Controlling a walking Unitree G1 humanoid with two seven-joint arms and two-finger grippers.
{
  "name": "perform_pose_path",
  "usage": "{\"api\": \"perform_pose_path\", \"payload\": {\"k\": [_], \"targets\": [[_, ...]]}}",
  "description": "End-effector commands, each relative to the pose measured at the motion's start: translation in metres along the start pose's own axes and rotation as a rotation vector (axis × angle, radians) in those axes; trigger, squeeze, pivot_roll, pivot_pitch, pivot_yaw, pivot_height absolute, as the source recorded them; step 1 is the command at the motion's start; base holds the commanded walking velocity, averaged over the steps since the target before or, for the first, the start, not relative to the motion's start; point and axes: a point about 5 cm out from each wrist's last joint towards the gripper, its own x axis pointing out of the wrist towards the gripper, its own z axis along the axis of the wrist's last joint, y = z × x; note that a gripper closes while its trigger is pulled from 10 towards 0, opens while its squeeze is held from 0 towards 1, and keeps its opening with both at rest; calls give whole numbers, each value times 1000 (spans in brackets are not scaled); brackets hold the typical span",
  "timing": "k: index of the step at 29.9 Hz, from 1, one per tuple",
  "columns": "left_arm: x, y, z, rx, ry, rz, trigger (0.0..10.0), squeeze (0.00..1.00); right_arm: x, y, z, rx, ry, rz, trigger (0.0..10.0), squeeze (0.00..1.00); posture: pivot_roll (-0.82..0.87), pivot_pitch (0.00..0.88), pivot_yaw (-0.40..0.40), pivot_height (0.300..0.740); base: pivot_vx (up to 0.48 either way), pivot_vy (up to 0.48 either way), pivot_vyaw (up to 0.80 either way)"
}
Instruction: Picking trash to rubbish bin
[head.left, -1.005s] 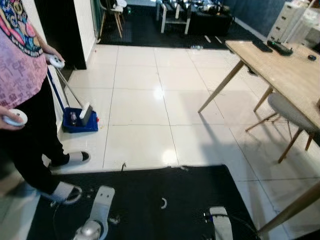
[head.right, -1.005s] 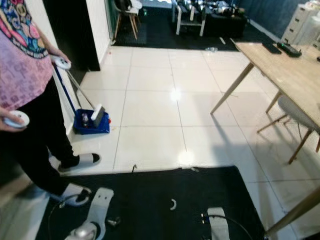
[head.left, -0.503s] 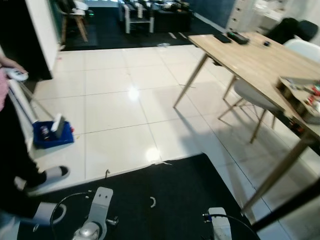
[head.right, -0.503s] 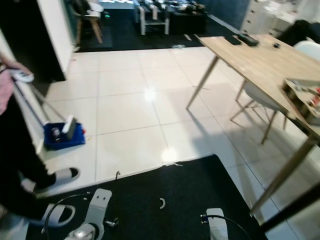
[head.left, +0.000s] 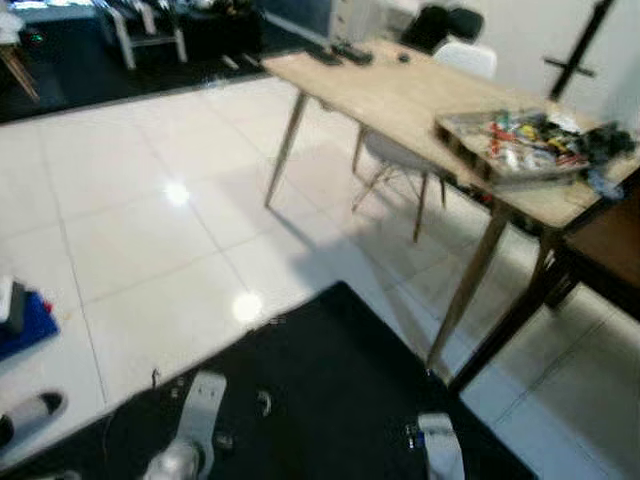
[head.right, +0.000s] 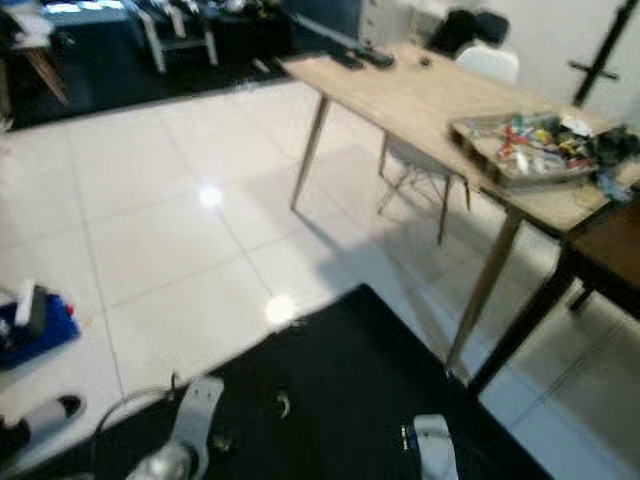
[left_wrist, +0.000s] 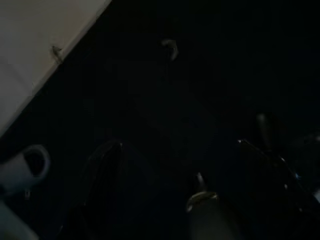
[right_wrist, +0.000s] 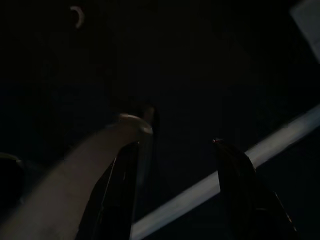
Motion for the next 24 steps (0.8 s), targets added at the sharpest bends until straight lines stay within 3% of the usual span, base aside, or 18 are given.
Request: {"api": "perform_pose_path", "payload": {"k": [1, 24], "targets": [[-1, -1, -3, -1, 10, -5, 10000, 0, 0, -3, 1, -4, 4, -8, 10000, 0, 43, 78, 13, 740, 0, 0, -800], [0, -1, -3, -3, 10, -3, 10000, 0, 0, -3, 0, -7, 16, -10, 10000, 0, 41, 76, 11, 740, 0, 0, -800]]}}
